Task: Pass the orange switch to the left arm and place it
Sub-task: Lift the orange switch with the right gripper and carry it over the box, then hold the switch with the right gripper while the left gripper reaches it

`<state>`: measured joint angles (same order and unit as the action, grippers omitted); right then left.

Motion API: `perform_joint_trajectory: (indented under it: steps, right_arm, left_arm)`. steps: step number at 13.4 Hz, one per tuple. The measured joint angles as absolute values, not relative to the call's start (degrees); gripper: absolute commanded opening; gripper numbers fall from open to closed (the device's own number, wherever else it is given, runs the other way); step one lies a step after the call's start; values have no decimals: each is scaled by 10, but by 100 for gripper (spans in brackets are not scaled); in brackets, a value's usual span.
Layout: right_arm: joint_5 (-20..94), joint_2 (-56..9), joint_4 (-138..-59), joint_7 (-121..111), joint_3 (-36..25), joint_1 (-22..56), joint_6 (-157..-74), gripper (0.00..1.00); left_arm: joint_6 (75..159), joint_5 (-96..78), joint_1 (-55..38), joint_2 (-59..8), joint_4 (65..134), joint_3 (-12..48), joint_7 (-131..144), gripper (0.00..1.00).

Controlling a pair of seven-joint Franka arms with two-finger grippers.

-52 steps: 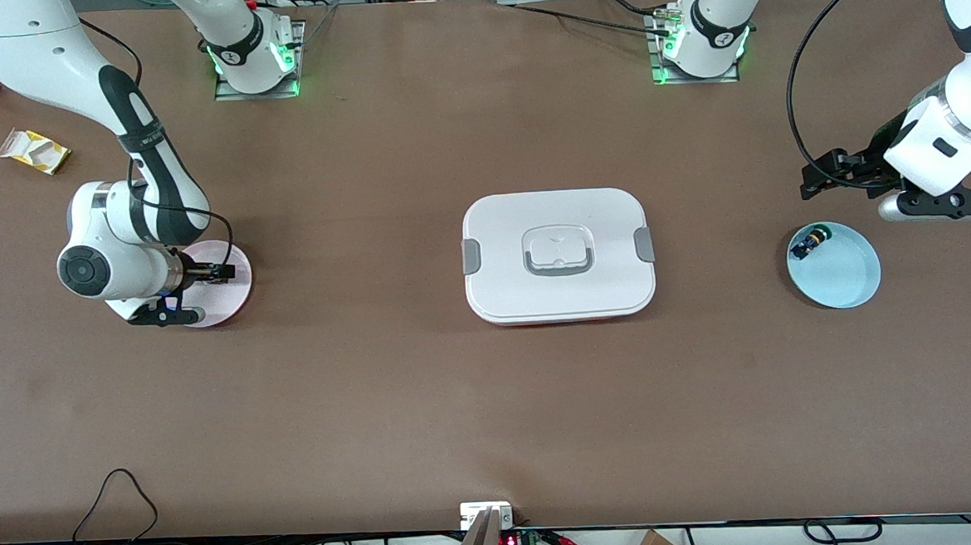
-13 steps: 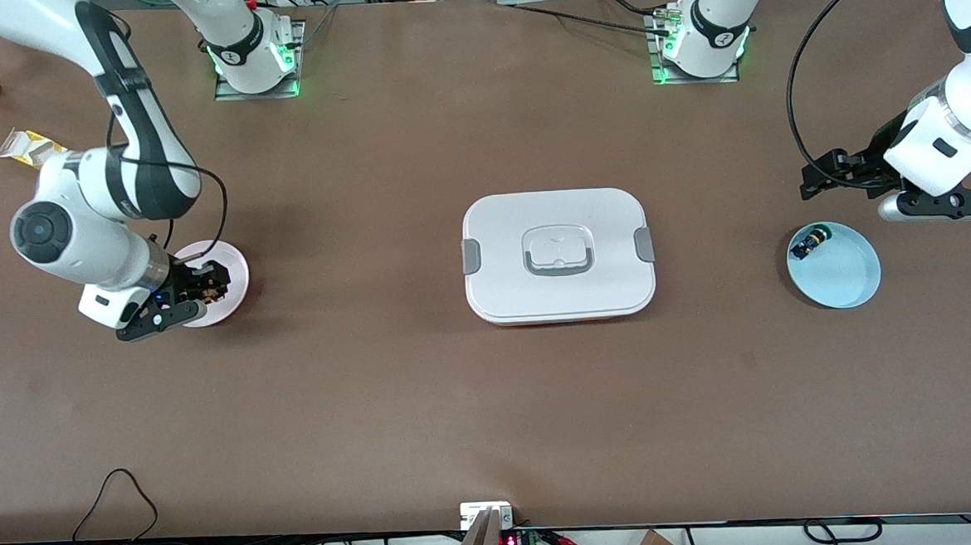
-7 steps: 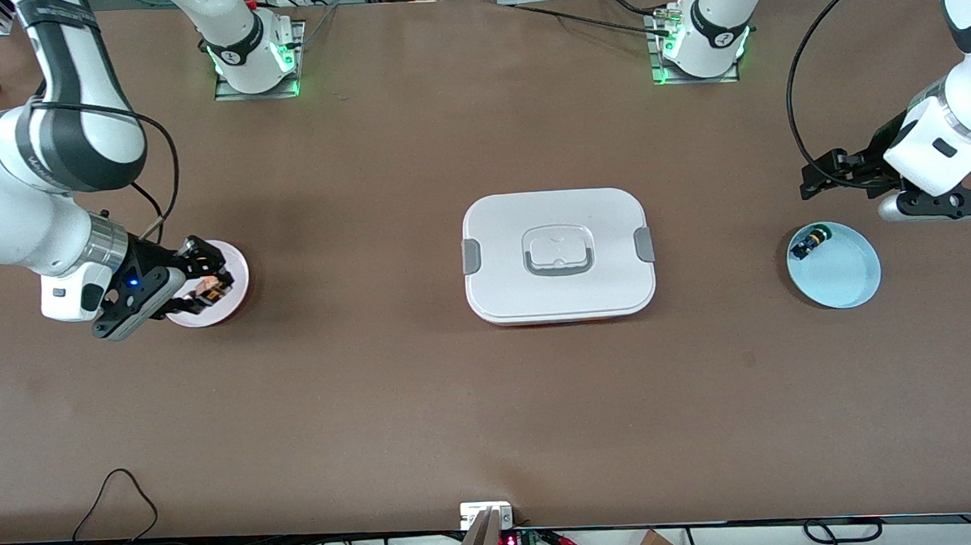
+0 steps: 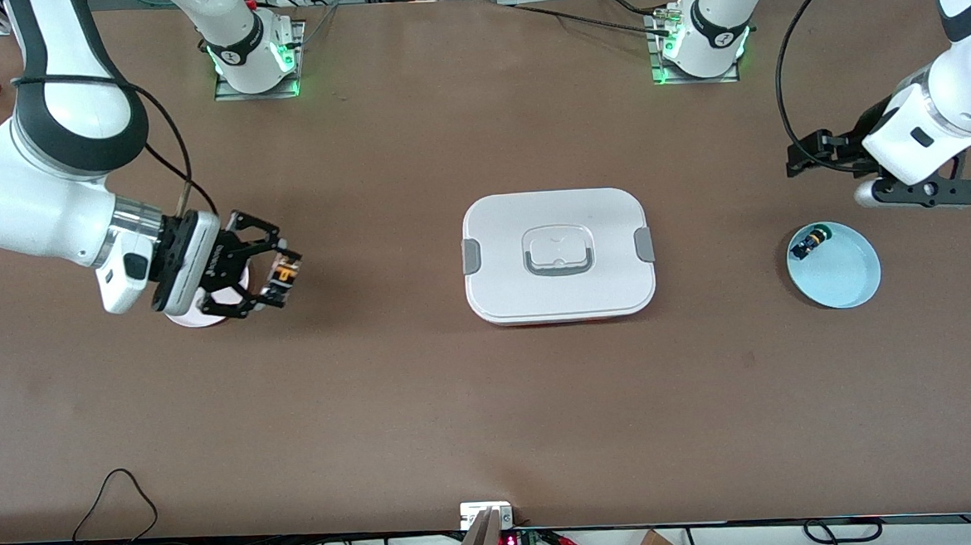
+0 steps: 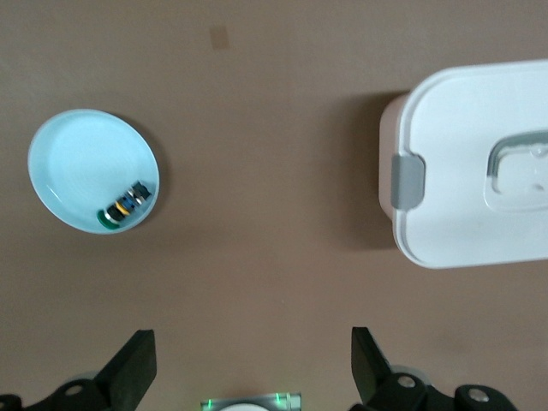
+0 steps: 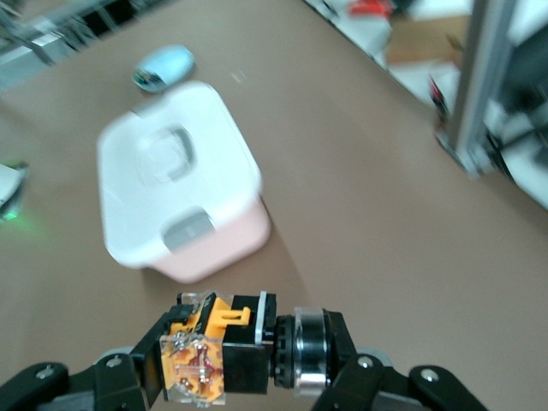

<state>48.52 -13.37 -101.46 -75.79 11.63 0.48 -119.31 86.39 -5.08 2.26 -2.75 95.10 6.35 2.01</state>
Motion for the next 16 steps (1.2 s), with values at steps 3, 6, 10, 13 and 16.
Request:
perform_joint_trajectory:
  steps: [3, 6, 10, 13, 16]
  right_arm:
    - [589, -127, -1010, -838, 138, 23, -1193, 9]
    - [665, -124, -1002, -896, 148, 49, -1190, 9]
    - [781, -127, -1002, -943, 150, 99, -1188, 9]
    - [887, -135, -1002, -987, 150, 130, -1188, 9]
    - [932, -153, -1002, -1041, 150, 141, -1188, 9]
  left_arm:
    - [851, -107, 24, -28, 950, 63, 20, 100]
    - [840, -195, 26, -35, 949, 61, 20, 100]
    - [821, -311, 31, -70, 948, 60, 20, 100]
    - [793, -457, 42, -111, 946, 59, 20, 100]
    - [782, -550, 43, -140, 944, 61, 19, 100]
